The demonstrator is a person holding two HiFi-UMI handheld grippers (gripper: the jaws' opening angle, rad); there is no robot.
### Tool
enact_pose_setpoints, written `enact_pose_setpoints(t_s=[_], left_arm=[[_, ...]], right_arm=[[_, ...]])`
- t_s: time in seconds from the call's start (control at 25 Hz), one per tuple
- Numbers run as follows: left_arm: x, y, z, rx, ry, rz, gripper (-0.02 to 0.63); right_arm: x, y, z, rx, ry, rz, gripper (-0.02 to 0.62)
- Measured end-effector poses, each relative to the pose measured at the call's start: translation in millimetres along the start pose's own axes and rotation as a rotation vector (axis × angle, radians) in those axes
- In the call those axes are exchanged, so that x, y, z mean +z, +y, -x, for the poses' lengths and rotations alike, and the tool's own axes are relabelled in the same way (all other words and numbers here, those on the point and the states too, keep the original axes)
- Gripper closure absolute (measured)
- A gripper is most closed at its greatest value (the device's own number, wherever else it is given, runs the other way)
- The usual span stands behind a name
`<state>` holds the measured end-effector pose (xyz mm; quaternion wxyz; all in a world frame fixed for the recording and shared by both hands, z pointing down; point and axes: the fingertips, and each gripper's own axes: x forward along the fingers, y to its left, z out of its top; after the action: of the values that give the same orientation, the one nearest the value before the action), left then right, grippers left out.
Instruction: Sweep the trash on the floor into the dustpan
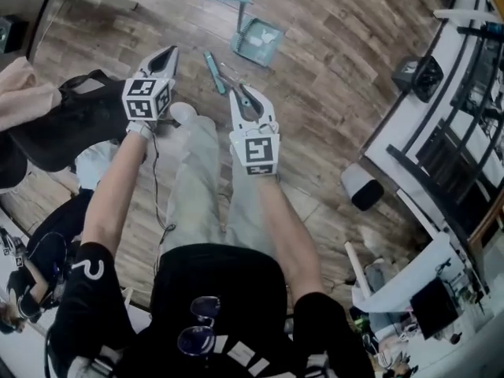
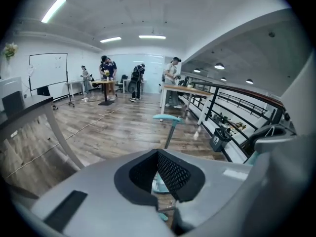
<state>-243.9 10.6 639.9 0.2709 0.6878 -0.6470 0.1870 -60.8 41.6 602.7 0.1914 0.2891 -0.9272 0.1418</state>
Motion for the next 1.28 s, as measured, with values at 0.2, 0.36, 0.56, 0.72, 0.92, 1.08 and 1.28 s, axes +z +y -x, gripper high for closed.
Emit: enact_pose_setpoints(t_s=[0.2, 0.36, 0.56, 0.72, 0.92, 1.08, 1.28], left_arm=[[-18.0, -0.9, 12.1, 0.016, 0.003, 0.007, 0.607], [-14.2, -20.6, 7.3, 0.007, 0.006, 0.001, 0.607], [-1.2, -52.6, -8.5, -0.053, -0.007, -0.037, 0.607], [7.0, -71.6, -22.7, -0.094, -0.010, -0.067, 0.607], [11.8, -97.7, -40.7, -0.136, 0.001, -0.097, 0.607], [15.9, -114.6, -52.7, -0.167, 0.007, -0.116, 0.607], [23.7, -126.8, -65.6, -0.203, 0.010, -0.142, 0.607]], right_arm=[[-38.6, -25.8, 21.3, -0.038, 0.077, 0.068, 0.549], [-50.9, -64.1, 51.5, -0.086, 0.118, 0.099, 0.548], [-60.5, -102.8, 85.0, -0.162, 0.150, 0.124, 0.549], [-65.1, -135.2, 115.1, -0.232, 0.163, 0.128, 0.548], [-66.6, -182.0, 154.7, -0.335, 0.160, 0.113, 0.548], [-62.9, -201.4, 173.2, -0.386, 0.168, 0.166, 0.548], [-62.7, -215.3, 192.0, -0.451, 0.169, 0.159, 0.548]])
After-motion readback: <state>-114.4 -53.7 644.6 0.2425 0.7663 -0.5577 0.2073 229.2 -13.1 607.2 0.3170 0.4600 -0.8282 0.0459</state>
